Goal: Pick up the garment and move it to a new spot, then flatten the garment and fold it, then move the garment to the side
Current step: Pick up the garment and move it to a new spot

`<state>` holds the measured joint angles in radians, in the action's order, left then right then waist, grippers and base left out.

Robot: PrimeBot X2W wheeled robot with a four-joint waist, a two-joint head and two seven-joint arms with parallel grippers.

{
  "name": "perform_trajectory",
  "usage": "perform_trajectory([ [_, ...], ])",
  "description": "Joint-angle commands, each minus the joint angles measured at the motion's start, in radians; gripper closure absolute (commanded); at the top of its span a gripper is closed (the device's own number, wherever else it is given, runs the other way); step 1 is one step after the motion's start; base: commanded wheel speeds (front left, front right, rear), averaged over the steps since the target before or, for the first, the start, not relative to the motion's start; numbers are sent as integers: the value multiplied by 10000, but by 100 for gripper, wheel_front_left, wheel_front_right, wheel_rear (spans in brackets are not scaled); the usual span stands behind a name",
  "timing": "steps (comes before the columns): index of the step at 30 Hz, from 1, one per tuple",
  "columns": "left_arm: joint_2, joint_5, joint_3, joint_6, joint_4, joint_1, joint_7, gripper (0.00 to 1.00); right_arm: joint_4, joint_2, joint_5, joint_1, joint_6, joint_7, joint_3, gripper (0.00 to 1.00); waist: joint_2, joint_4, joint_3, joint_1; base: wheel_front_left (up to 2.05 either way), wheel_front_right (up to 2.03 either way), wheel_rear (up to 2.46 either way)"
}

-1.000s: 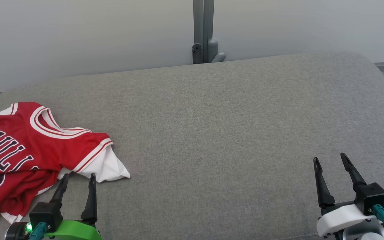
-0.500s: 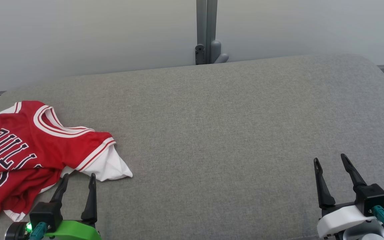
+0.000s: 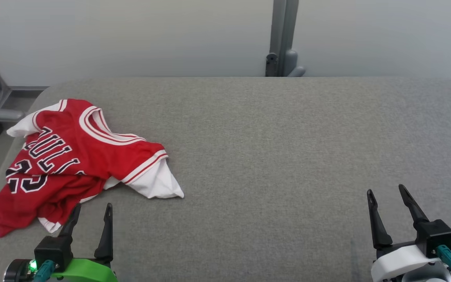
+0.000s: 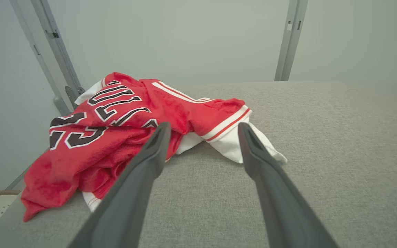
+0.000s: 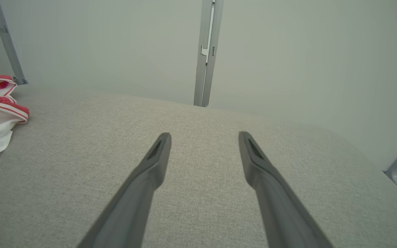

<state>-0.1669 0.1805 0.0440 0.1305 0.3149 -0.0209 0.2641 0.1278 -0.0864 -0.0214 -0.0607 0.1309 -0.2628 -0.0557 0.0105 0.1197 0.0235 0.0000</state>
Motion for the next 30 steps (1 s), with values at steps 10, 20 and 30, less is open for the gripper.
perform_trajectory([
  [10,-262,-32,-241,3,-35,325,4,0,81,100,44,85,-3,-31,360,0,-105,2844,161,0,0,0,0],
  [20,-321,99,-432,3,-182,395,4,0,159,205,50,258,-3,-31,703,0,-105,3372,61,0,0,0,0],
  [30,269,980,-276,3,225,-1034,2,0,-18,-276,-60,748,-3,-31,900,0,-105,2796,-1224,0,0,0,0],
])
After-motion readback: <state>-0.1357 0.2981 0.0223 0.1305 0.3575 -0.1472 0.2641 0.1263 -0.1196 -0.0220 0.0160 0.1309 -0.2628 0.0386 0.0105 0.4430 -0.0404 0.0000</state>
